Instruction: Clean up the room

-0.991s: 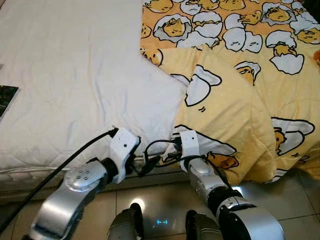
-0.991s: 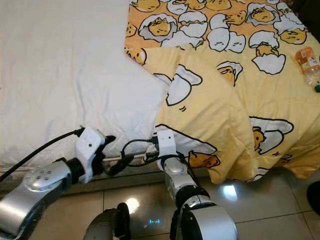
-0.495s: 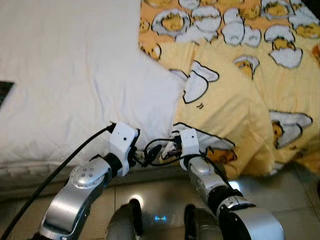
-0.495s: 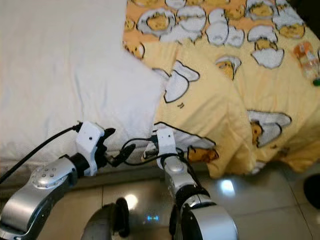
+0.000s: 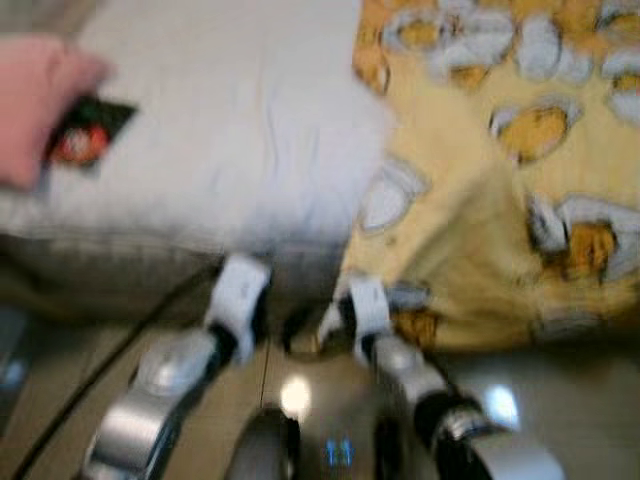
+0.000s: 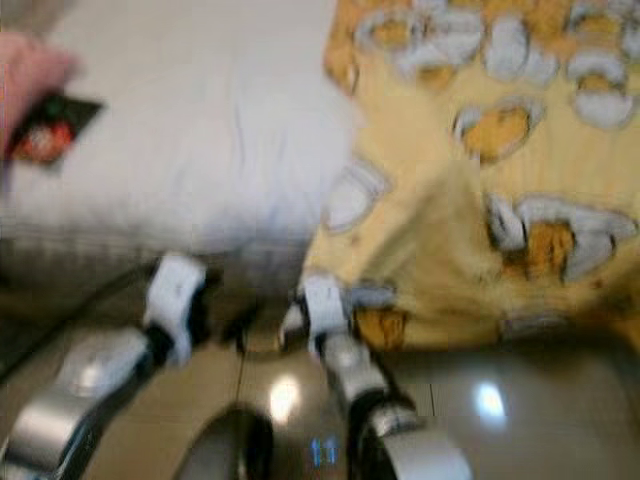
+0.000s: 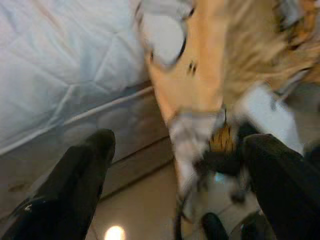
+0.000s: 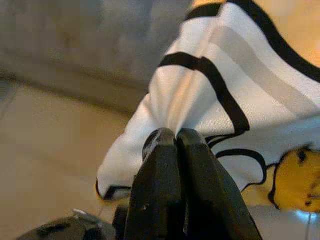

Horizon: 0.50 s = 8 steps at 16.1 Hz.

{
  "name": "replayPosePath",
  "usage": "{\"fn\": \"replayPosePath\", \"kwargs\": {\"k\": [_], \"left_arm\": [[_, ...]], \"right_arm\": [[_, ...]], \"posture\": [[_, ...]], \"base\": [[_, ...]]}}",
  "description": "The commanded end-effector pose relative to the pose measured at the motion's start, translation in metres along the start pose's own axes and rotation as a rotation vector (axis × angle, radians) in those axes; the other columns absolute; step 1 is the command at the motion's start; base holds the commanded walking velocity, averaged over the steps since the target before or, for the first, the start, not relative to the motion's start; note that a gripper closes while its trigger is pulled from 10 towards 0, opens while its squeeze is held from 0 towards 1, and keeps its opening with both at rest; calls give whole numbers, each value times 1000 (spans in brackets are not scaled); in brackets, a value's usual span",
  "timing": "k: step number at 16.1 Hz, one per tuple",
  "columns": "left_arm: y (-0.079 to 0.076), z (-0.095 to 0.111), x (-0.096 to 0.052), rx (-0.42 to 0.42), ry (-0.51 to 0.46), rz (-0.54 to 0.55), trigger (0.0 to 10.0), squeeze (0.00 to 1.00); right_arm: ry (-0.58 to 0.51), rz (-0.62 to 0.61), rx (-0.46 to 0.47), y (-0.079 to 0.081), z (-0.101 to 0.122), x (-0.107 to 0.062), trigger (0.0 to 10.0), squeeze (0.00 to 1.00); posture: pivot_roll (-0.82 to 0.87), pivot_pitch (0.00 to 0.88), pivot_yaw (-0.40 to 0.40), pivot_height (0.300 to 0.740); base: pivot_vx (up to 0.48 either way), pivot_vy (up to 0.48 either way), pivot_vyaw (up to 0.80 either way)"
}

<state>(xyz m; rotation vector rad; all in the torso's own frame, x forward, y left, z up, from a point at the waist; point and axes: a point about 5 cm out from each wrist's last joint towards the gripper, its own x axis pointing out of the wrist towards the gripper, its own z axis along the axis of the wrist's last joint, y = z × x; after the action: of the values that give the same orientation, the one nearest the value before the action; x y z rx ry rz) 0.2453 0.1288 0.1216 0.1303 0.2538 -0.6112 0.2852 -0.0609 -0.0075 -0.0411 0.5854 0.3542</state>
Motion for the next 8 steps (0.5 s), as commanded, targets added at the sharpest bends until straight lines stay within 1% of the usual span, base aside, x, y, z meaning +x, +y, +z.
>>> {"fn": "replayPosePath", "kwargs": {"k": [1,3,5,6,7,8], "left_arm": [[-1,-4,-3,17,20,2,10000,0],[-2,-5,-3,27,27,4,10000,0],[-4,-8,-2,39,35,0,10000,0],[-5,-10,0,53,44,6,10000,0],[-5,-11,1,55,46,8,10000,0],[-6,-11,1,55,45,6,10000,0]], "right_arm": [[88,15,-1,3,-21,-4,0,0],[121,12,-8,1,-29,-6,0,0],[188,30,-40,-1,-44,-11,0,0],[198,10,-71,-5,-47,-12,0,0],[177,23,-73,-4,-44,-11,9333,0],[162,36,-90,-3,-41,-11,0,0]], "posture": [[70,243,42,740],[71,242,42,740],[69,240,41,740],[67,236,39,740],[64,231,38,740],[62,227,37,740]], "base": [[0,0,0],[0,0,0],[0,0,0],[0,0,0],[0,0,0],[0,0,0]]}}
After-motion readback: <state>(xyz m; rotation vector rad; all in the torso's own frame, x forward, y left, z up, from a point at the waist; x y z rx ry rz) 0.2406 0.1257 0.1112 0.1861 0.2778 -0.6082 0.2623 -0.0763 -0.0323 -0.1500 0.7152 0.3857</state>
